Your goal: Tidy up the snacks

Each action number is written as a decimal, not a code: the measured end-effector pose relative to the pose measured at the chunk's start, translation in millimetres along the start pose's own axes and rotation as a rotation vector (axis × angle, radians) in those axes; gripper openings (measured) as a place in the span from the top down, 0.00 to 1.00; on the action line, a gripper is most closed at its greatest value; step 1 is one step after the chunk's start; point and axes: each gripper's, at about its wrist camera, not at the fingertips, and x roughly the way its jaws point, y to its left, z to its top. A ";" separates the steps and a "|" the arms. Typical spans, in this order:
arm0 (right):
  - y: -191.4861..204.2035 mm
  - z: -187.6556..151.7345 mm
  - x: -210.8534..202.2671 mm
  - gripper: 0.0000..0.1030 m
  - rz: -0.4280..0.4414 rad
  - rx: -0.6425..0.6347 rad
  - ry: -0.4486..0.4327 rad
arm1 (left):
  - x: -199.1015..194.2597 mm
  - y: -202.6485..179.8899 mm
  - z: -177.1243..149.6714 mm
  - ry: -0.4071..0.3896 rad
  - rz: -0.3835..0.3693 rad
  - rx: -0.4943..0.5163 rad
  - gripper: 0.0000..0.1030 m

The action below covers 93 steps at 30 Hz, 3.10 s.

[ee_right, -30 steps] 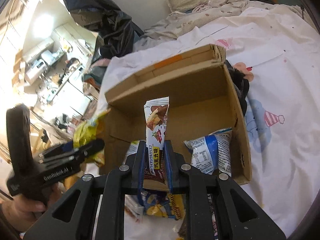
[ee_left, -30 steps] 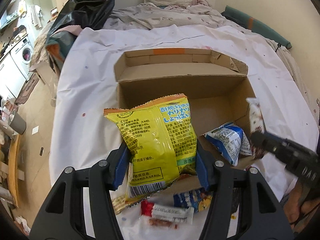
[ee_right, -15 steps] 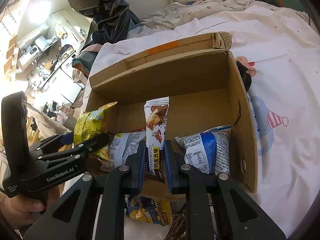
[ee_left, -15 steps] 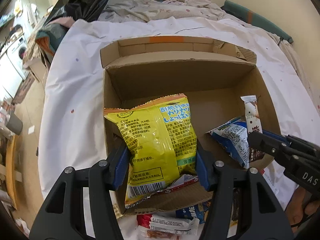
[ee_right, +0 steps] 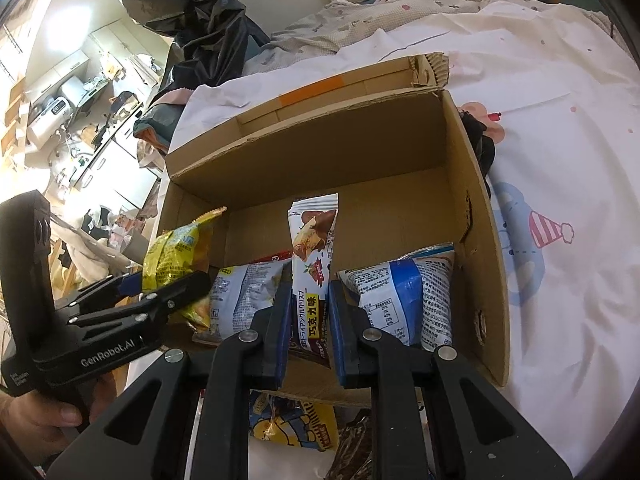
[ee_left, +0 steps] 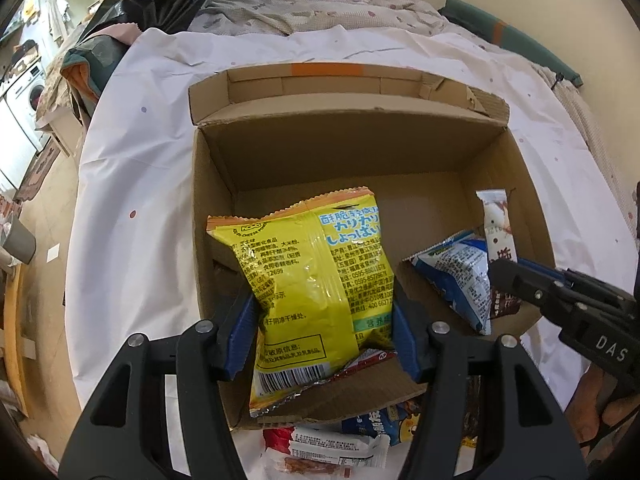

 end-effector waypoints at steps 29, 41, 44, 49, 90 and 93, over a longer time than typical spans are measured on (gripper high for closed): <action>-10.8 3.8 -10.4 0.17 0.027 0.091 -0.059 | -6.6 -3.2 -5.7 -0.022 -0.021 0.009 0.18; -12.3 -2.8 -22.5 0.17 0.004 0.097 -0.074 | -18.8 1.5 -12.2 -0.057 -0.025 -0.001 0.18; -10.9 -7.1 -27.4 0.17 -0.005 0.095 -0.072 | -28.0 3.7 -17.0 -0.079 -0.001 0.021 0.18; -5.0 -15.9 -36.5 0.17 -0.015 0.077 -0.067 | -41.3 13.8 -25.9 -0.094 0.018 0.004 0.18; -42.0 -70.8 -51.1 0.17 0.036 0.370 0.072 | 17.1 123.3 -104.0 0.284 0.062 -0.483 0.18; -44.0 -70.4 -49.9 0.17 0.045 0.384 0.074 | 32.3 105.4 -94.2 0.305 0.091 -0.350 0.18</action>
